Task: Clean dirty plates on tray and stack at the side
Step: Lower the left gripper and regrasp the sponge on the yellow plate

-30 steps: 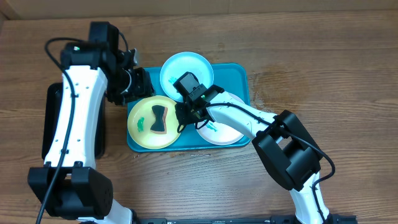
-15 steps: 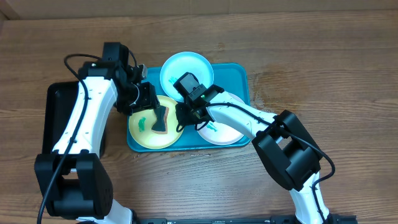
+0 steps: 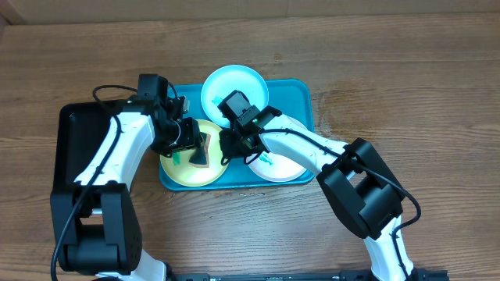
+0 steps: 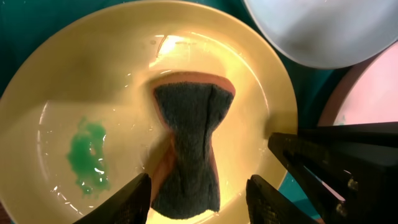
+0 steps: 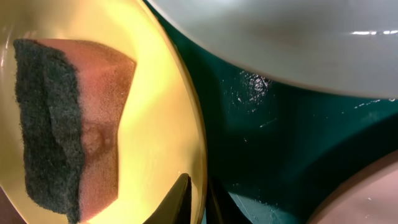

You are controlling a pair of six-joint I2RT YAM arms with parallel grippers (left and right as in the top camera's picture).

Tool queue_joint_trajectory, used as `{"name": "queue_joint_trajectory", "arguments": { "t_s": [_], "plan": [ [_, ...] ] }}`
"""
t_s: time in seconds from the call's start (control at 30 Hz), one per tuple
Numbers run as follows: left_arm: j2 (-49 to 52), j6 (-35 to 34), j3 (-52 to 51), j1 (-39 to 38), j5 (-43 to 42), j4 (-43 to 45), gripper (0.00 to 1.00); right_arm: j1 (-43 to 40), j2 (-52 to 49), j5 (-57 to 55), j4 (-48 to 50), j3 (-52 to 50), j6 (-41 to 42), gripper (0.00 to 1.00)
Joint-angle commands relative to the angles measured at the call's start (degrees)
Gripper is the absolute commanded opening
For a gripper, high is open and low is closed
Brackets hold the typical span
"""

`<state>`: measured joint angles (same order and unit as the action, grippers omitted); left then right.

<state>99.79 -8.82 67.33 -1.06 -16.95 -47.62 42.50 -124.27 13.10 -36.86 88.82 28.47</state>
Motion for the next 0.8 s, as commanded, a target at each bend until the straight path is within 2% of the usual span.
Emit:
{"name": "queue_joint_trajectory", "arguments": {
  "t_s": [0.0, 0.33, 0.67, 0.77],
  "plan": [
    [0.28, -0.42, -0.92, -0.15, -0.59, 1.55, 0.51, 0.09, -0.11, 0.68, 0.96, 0.79, 0.09, 0.11],
    [1.2, -0.7, -2.49, -0.92, 0.59, 4.63, 0.54, 0.07, -0.11, 0.68, 1.49, 0.79, 0.09, 0.11],
    [8.46, -1.05, -2.49, -2.58, 1.79, 6.67, 0.54, 0.09, -0.11, 0.68, 1.79, 0.79, 0.09, 0.11],
    [8.63, -1.05, -2.47, -2.6, 3.91, 6.75, 0.5, 0.09, -0.11, 0.66, 1.81, 0.79, 0.07, 0.11]
  ]
}}
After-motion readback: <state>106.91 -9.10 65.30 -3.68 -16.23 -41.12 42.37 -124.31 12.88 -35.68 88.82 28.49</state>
